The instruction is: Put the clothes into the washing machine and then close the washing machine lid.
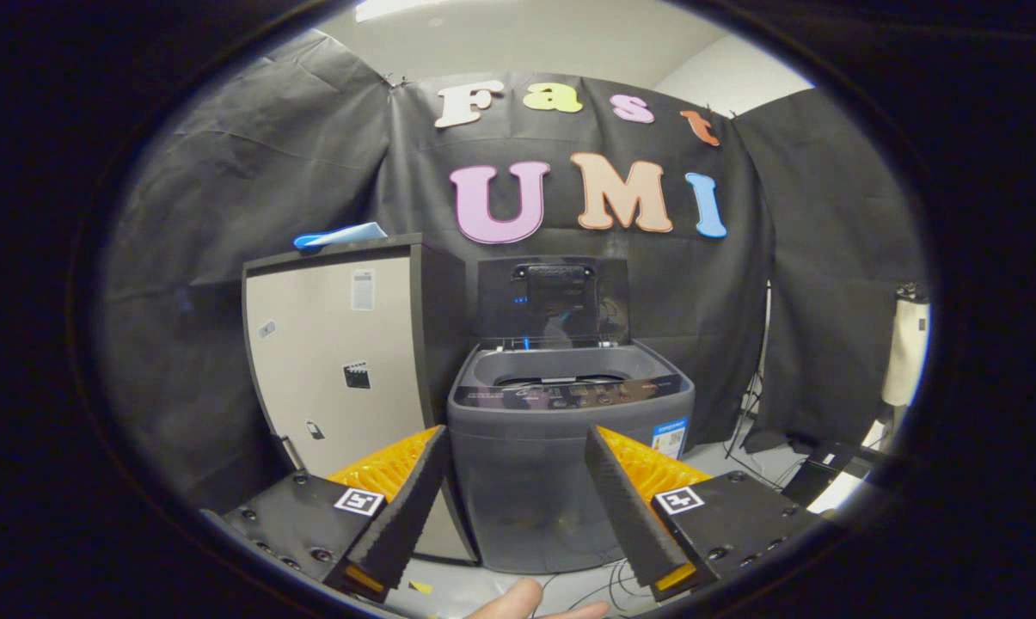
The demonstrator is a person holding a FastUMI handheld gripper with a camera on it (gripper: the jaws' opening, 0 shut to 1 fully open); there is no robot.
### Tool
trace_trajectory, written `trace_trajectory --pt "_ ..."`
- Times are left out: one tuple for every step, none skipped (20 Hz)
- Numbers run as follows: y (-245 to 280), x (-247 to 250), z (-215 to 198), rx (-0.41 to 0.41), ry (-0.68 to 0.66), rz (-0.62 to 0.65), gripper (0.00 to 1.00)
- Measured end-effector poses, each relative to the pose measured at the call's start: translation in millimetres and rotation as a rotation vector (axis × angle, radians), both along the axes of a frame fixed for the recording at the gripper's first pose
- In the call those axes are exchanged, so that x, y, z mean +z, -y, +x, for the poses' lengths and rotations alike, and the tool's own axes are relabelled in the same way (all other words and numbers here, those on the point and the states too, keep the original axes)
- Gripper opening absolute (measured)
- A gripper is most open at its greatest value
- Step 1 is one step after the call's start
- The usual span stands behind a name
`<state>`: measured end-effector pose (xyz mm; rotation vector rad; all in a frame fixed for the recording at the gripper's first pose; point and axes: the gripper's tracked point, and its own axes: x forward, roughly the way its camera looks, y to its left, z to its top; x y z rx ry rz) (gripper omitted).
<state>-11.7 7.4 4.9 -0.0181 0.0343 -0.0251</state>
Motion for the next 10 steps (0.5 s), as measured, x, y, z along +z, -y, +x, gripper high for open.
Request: trace_trajectory --pt "-5 0 3 0.005 -0.003 0.001 0.98" --pt "-11 3 5 0.007 -0.007 0.003 0.99" --pt "-16 6 7 0.005 -0.007 0.004 0.98" --pt "-22 11 9 0.000 -0.003 0.010 0.98" --pt "-31 15 12 0.011 0.001 0.022 0.98" --pt "-42 20 16 0.022 0.001 0.037 0.98" --pt "-51 25 21 0.031 -0.001 0.051 0.98" --pt "-60 31 26 0.029 -0.002 0.061 0.98" --pt "-69 39 30 0.027 0.002 0.067 0.98" --pt "-80 49 36 0.036 0.014 0.067 0.98"
